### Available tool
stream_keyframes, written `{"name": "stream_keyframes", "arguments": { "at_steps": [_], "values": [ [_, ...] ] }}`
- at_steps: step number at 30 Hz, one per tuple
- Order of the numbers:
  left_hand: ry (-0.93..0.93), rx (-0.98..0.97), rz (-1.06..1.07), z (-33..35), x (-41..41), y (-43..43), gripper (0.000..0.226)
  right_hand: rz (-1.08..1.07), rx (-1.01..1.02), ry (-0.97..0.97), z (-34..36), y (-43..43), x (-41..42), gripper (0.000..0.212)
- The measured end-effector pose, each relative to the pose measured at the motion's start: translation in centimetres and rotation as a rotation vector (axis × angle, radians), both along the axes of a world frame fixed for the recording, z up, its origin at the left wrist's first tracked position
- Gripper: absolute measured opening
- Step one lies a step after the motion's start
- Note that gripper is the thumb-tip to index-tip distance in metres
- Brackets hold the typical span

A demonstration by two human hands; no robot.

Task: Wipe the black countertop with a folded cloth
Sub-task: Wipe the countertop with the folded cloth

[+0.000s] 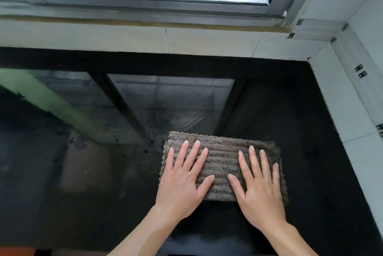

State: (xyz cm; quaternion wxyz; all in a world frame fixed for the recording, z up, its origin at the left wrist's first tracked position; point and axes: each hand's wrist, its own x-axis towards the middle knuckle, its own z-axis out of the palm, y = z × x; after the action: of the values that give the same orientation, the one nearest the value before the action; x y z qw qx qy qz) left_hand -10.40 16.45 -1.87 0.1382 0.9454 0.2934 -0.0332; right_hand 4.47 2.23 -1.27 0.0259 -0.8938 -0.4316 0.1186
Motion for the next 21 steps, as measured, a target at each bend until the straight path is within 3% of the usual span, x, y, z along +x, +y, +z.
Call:
{"name": "stream_keyframes", "arguments": {
  "at_steps": [10,21],
  "values": [
    [0.009,-0.014,0.059,0.0,-0.9,0.0,0.067,0.016,0.004,-0.007,-0.1,0.8,-2.0,0.069],
    [0.073,0.067,0.158,-0.6,5.8,9.5,0.07,0.1,-0.001,-0.002,-1.3,10.9,6.0,0.07]
  ]
}}
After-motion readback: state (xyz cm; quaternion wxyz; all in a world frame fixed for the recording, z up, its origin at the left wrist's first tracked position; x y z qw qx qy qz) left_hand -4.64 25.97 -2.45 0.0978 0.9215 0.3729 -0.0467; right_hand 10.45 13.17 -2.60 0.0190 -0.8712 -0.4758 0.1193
